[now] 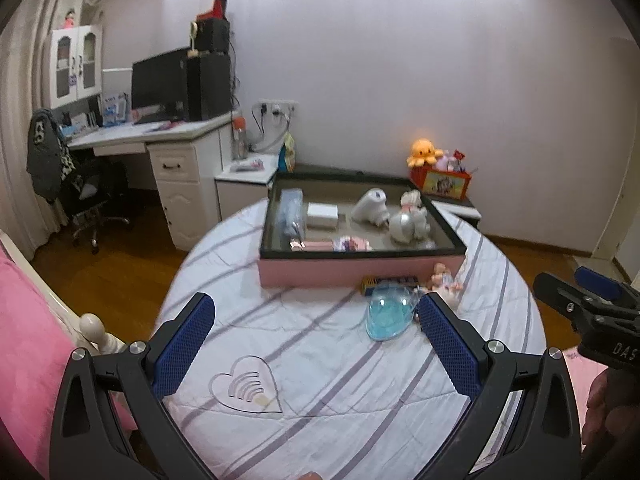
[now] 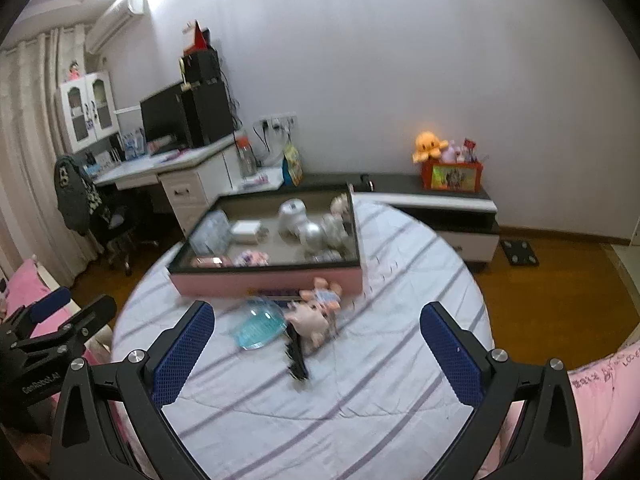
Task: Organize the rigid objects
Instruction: 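Withdraw both tools from the tray toward the remaining items, then grasp the clear blue plastic shell with left tool while right tool grasps the black hair clip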
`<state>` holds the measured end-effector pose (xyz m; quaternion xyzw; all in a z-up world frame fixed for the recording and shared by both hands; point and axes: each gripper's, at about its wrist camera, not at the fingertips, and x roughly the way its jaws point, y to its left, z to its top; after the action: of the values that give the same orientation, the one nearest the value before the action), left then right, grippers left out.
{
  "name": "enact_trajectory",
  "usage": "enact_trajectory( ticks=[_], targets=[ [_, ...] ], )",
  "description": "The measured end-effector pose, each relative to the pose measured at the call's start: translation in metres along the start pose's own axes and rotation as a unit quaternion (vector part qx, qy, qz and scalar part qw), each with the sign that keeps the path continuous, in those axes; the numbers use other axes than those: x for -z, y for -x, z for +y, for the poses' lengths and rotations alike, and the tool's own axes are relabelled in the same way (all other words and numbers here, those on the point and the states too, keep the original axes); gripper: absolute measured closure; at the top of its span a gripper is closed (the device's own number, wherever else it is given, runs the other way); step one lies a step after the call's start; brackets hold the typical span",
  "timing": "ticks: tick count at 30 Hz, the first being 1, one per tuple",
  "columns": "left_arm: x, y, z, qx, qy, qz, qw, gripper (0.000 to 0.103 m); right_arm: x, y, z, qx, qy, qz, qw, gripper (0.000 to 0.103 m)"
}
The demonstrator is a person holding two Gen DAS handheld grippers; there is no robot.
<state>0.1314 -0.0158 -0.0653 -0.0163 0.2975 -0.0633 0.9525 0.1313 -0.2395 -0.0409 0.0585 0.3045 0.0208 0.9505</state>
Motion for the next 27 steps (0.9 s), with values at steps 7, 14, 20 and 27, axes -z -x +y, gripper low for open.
enact_trajectory(
  ticks=[7, 14, 20, 27],
  targets=[
    [0.016, -0.050, -0.015, 0.020, -0.013, 0.060, 0.9979, 0.000, 0.018, -0.045, -0.010, 0.001, 0.002, 0.063, 0.998, 0.000],
    [0.028, -0.092, -0.027, 0.047, -0.030, 0.102, 0.9932, 0.000, 0.032, -0.082, -0.017, -0.014, -0.002, 0.115, 0.993, 0.000],
    [0.033, -0.126, -0.035, 0.061, -0.050, 0.129, 0.9886, 0.000, 0.040, -0.104, -0.017, -0.036, -0.004, 0.144, 0.989, 0.000],
    [0.029, -0.154, -0.039, 0.072, -0.059, 0.144, 0.9852, 0.001, 0.043, -0.126, -0.020, -0.043, -0.004, 0.167, 0.985, 0.008]
  ],
)
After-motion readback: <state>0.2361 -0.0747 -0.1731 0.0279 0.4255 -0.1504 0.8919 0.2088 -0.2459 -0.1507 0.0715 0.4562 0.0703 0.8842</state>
